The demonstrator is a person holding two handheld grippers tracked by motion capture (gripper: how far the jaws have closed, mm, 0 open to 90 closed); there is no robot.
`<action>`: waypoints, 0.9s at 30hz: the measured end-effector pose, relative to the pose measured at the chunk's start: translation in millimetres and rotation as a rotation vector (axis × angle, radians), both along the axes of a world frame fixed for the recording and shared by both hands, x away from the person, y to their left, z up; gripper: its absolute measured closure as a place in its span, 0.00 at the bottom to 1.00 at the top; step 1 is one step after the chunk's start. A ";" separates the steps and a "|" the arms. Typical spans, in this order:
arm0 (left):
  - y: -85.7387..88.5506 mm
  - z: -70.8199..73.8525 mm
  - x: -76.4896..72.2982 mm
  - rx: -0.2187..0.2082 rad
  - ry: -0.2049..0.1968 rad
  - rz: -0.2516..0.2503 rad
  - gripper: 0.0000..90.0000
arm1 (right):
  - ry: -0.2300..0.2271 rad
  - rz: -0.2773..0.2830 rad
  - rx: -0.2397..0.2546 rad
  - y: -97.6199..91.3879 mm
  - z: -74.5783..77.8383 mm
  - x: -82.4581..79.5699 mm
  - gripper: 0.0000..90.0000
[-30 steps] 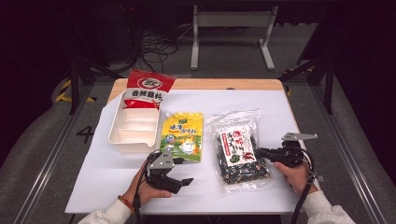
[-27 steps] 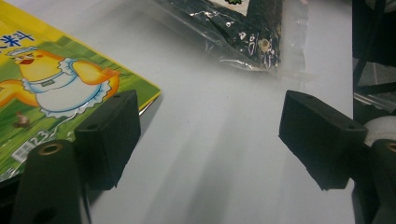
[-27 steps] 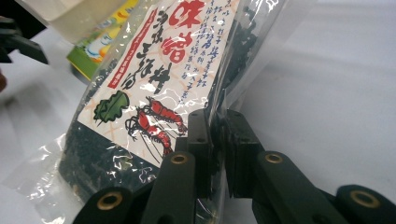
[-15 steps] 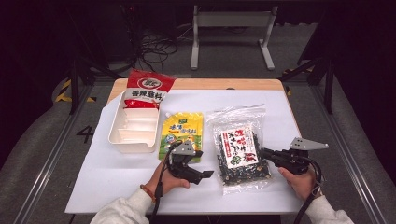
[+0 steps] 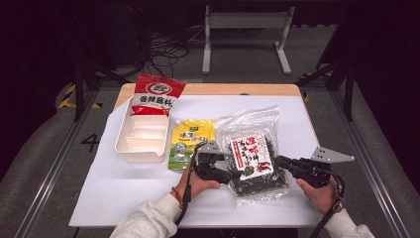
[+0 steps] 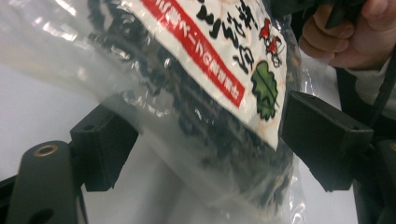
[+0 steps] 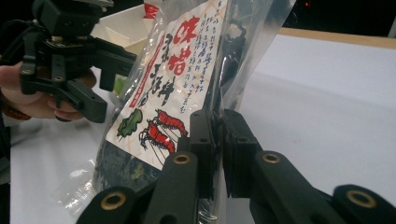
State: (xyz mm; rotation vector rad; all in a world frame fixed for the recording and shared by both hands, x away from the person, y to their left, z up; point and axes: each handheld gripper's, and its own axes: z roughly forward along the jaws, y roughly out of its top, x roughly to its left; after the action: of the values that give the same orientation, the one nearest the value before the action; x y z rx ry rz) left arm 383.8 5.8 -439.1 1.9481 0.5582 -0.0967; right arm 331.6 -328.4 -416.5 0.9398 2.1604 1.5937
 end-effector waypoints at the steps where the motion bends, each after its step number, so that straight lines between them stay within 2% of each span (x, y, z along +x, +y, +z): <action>1: -0.4 1.5 0.0 -0.001 -0.006 -0.001 0.31 | -0.010 0.003 -0.002 1.4 2.4 -2.0 0.93; 2: -0.9 3.7 -0.7 -0.012 -0.005 0.000 0.33 | -0.017 0.009 0.002 2.0 3.7 -3.0 0.93; 3: -0.5 6.8 -2.2 -0.028 -0.018 0.000 0.40 | -0.024 0.014 0.014 2.8 5.2 -4.4 0.93; 5: 1.8 15.3 -5.6 -0.051 -0.054 -0.001 0.43 | -0.039 0.020 0.014 6.4 9.4 -7.8 0.93; 6: 6.8 20.9 -6.8 -0.074 -0.076 -0.005 0.48 | -0.052 0.021 0.011 8.8 12.2 -10.0 0.93; 8: 13.5 27.7 -6.5 -0.117 -0.093 -0.012 0.61 | -0.068 0.018 0.014 10.5 15.9 -12.8 0.92; 10: 17.1 34.5 -8.5 -0.117 -0.117 -0.015 0.66 | -0.074 0.023 0.021 12.2 18.2 -14.3 0.92; 11: 19.1 37.0 -9.0 -0.114 -0.127 -0.015 0.67 | -0.088 0.015 0.007 14.9 20.0 -15.8 0.92; 13: 23.9 39.8 -8.4 -0.146 -0.129 -0.040 0.73 | -0.094 0.011 0.010 19.0 21.7 -16.0 0.92; 16: 26.7 46.6 -12.7 -0.132 -0.178 -0.066 0.81 | -0.104 -0.001 0.000 23.5 23.5 -15.6 0.90; 17: 26.7 46.6 -12.7 -0.132 -0.178 -0.066 0.82 | -0.104 -0.001 0.000 23.5 23.5 -15.6 0.90; 20: 27.8 54.4 -18.2 -0.116 -0.239 -0.103 0.85 | -0.105 -0.016 -0.002 26.5 24.5 -16.0 0.83; 22: 29.4 57.6 -20.5 -0.113 -0.257 -0.111 0.85 | -0.112 -0.016 0.011 25.9 25.2 -16.4 0.75; 25: 32.4 61.1 -22.6 -0.104 -0.282 -0.119 0.85 | -0.108 -0.016 0.019 25.5 26.4 -17.2 0.69; 27: 36.6 64.2 -23.4 -0.106 -0.294 -0.115 0.86 | -0.095 -0.021 0.017 25.1 26.6 -16.3 0.56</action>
State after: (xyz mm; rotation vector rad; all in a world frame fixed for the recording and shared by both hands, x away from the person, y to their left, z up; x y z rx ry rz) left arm 360.4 42.4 -374.8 1.8470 0.2426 0.0858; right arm 315.3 -303.3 -389.9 0.8709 2.0700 1.6157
